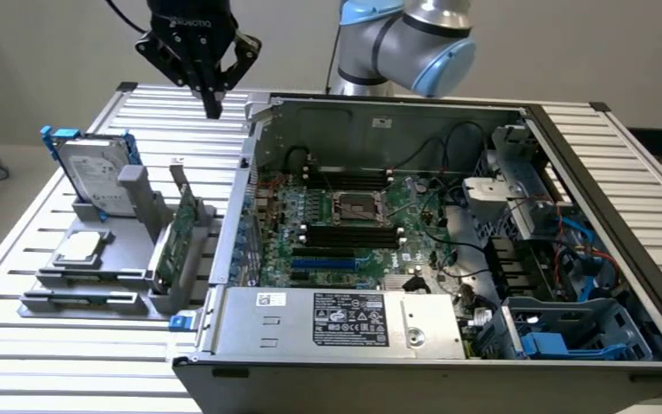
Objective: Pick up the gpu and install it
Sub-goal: 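Reach for the gpu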
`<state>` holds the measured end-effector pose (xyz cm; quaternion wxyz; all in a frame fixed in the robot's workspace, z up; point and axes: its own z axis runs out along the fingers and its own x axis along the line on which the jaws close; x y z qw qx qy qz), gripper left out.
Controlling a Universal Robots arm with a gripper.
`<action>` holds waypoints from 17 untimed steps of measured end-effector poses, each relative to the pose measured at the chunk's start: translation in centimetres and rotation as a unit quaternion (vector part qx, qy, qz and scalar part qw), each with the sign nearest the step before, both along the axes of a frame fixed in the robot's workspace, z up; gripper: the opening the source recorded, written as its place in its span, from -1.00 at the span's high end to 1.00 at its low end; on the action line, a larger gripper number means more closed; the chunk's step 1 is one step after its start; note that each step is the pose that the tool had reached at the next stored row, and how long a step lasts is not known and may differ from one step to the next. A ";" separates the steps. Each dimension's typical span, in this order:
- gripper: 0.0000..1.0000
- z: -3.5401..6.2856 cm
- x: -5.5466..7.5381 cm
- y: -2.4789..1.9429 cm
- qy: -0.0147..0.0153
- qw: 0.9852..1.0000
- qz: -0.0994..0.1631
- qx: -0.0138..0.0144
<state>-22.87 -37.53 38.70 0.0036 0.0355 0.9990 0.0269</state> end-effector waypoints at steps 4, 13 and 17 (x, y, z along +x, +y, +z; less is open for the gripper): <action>0.79 -0.18 -1.8 0.39 0.000 1.000 0.000 0.000; 0.79 -0.54 -5.9 1.21 0.000 1.000 0.000 0.000; 0.79 -0.64 -7.1 1.27 0.007 1.000 0.000 0.000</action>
